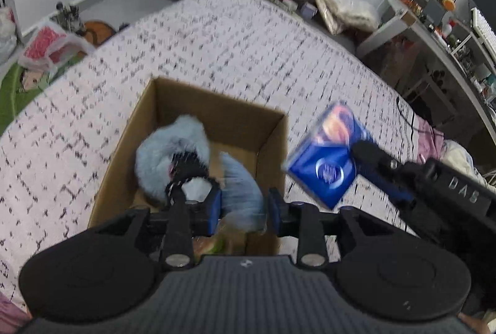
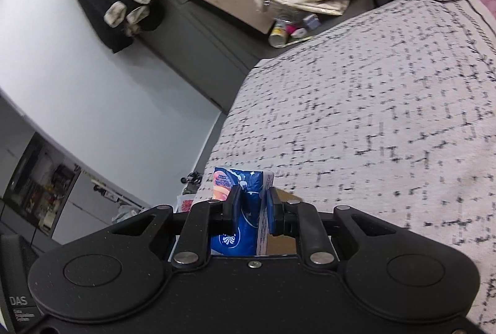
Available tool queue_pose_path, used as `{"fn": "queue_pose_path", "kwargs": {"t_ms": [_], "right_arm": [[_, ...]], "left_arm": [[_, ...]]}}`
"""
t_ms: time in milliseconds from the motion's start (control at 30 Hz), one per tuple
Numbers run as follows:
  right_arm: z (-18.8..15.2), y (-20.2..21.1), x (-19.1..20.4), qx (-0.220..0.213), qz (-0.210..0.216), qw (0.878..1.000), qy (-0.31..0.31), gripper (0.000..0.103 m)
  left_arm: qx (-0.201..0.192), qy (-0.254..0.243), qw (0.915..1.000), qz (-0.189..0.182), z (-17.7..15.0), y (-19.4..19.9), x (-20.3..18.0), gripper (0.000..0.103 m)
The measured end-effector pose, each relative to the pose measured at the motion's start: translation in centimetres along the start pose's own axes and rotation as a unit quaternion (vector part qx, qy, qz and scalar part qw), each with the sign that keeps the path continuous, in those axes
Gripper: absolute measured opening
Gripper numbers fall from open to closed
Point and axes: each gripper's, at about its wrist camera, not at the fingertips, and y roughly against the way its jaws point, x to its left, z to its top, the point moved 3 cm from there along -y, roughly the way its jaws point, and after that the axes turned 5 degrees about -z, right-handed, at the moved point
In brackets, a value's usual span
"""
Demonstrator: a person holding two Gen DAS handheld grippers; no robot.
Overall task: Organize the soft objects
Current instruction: 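Carry the denim patch and tissue pack over the box with both grippers, then drop the denim patch and tissue pack into the box, opening both grippers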
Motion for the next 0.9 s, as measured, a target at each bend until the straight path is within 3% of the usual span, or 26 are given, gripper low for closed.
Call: {"fn": "queue_pose_path", "kwargs": {"t_ms": [67,333,467,500,600,667,900], "right_arm": [[-0.2,-0.3,0.6,0.000,0.006,1.000,0.007,0.017],[-1.1,-1.5,2.1,0.006,0.011,0.999,0.032,0.018],[-1.3,-2.1,2.4,0.008,0.003,1.000,0.030,0.027],[-1.4,-2.1,2.5,0.007,0.002,0.999,0.033,0.033],[-1.6,-1.6,2.6,-0.002,-0.009,0.999,0.041,0.047],[-1.7,-1.2,2.7,-0.002,-0.012,0.999,0.048,0.047],[-2.5,0.3,2.6,0.010,-0.018,0.998,0.066,0.049]], "left_arm": [[0.005,0.003,1.0000,-0.007,-0.2,0.1,0.6,0.049],[-0.013,0.017,0.9998,0.000,0.2,1.5,3.0,0.052],[-0.016,0.022,0.9996,0.004,0.4,1.8,3.9,0.053],[-0.016,0.022,0.9996,0.005,0.5,1.8,4.0,0.054],[-0.019,0.024,0.9994,0.011,0.5,2.1,4.3,0.067],[-0.023,0.022,0.9994,0.015,0.5,2.4,4.1,0.073],[-0.026,0.007,0.9995,0.018,-0.2,3.6,3.0,0.075]]}}
